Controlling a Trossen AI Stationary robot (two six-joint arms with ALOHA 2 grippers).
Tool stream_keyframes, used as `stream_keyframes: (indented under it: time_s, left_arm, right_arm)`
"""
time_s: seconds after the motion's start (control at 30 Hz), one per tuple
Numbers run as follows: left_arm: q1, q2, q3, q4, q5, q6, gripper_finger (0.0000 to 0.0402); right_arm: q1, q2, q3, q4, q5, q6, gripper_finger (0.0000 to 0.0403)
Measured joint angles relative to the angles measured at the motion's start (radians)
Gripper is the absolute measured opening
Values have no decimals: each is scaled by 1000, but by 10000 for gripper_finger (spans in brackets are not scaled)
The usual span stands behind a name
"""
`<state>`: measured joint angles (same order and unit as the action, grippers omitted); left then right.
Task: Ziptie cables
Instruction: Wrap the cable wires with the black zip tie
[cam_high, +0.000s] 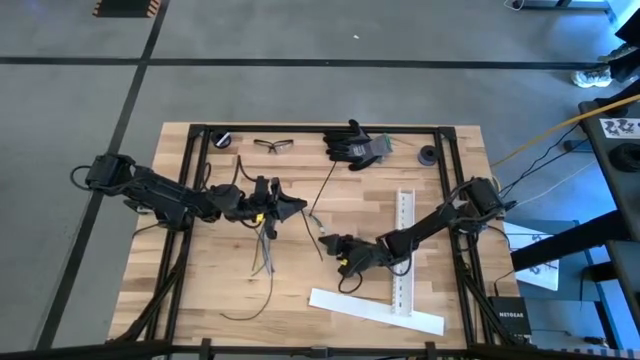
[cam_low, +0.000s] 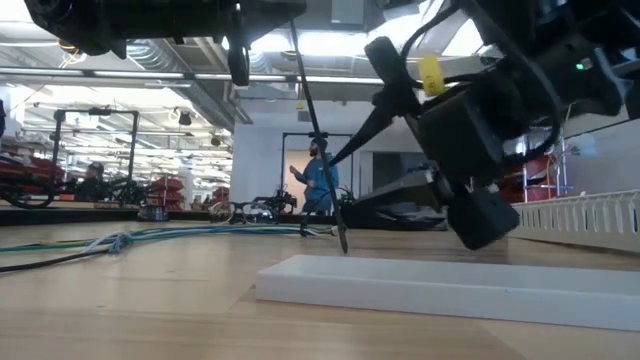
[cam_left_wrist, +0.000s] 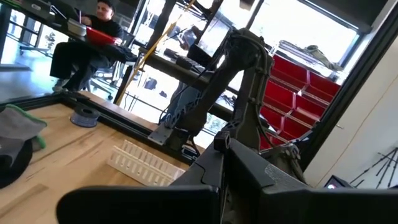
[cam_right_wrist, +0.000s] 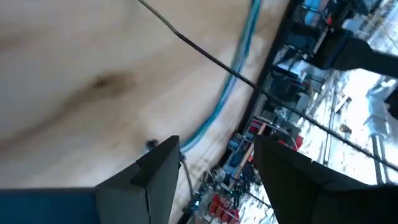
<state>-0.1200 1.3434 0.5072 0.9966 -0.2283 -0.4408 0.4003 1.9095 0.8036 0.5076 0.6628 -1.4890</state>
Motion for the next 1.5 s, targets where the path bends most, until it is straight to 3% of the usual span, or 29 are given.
stream_keyframes:
  time_s: [0.3,0.7,0.9,1.07,1.37,1.5]
  left_arm:
    - [0,0,0,1,0,3,0]
    - [0,0,0,1,0,2,0]
    - [-5,0,0,3,0,2,0]
    - [-9,0,0,1,0,2,0]
    - [-11,0,0,1,0,21,0]
    - [-11,0,0,-5,1,41,0]
  right_arm:
    - [74,0,1,0,-24,41,193]
    - [15,0,2,7,-134,-99,193]
    - [3,65,90,20,-153,-118,193]
    - [-17,147,160,24,-55,-168,190]
    - [7,154,184,14,-21,-100,97]
    - [29,154,185,20,-26,29,60]
